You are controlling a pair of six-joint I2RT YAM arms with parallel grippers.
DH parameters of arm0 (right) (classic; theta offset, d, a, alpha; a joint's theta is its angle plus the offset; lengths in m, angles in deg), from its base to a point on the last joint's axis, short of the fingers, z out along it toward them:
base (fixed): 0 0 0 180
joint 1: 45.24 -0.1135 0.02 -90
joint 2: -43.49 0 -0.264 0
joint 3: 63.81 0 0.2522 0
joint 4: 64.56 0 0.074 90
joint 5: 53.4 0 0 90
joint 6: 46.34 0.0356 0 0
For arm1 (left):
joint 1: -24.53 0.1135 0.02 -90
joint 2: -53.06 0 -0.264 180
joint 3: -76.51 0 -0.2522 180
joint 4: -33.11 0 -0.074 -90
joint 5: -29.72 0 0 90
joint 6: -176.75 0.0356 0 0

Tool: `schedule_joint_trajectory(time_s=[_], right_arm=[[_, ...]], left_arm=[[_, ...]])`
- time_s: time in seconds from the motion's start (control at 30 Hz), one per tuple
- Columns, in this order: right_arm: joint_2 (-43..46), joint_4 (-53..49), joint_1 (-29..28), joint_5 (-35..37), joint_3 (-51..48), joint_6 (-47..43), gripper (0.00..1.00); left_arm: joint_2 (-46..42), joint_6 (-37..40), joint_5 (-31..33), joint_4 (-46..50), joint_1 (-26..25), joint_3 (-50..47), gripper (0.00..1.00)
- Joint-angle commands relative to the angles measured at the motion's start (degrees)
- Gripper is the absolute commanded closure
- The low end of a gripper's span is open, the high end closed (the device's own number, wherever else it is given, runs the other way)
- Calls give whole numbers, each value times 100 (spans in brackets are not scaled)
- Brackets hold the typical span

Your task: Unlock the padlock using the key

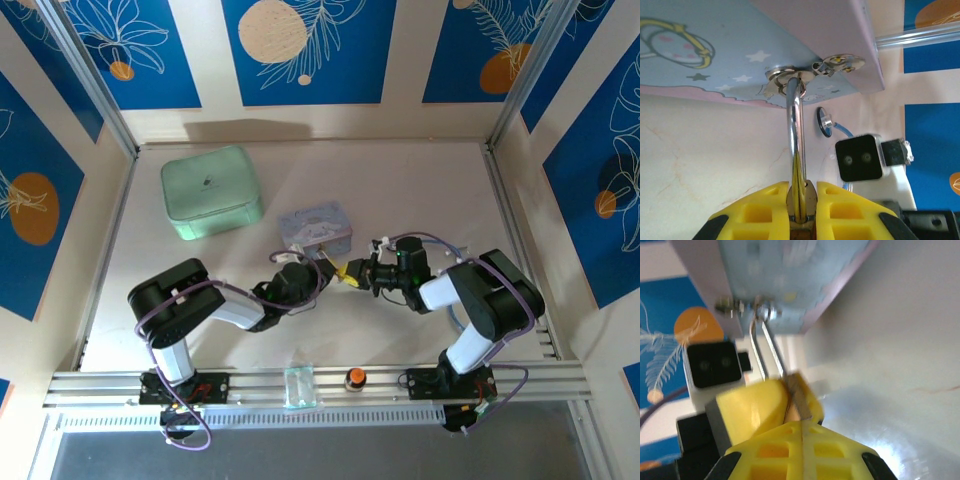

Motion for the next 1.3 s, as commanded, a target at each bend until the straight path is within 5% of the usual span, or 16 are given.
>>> schedule_joint_trajectory(time_s=[0.0,0.33,0.47,0.6,0.87,1.27], right_arm=[[-74,-121,271,297,-35,-160,100],[105,-389,-30,450,-38,-427,100],[822,-2161,-113,926,187,-1458,100],[1697,-4679,-618,2168,919,-2703,100],[1694,-6346,-779,2954,1546,-3513,76],[1098,-7071,-1407,4083,2213,-3957,67]], left_arm=[[-137,31,-355,-598,-211,-28,100],[-30,82,-173,-625,-211,-75,100],[-292,617,39,200,-211,14,100],[-440,1252,75,1012,-185,266,100],[-43,1209,-342,898,-53,316,100],[-435,1589,-186,1402,-62,152,72]])
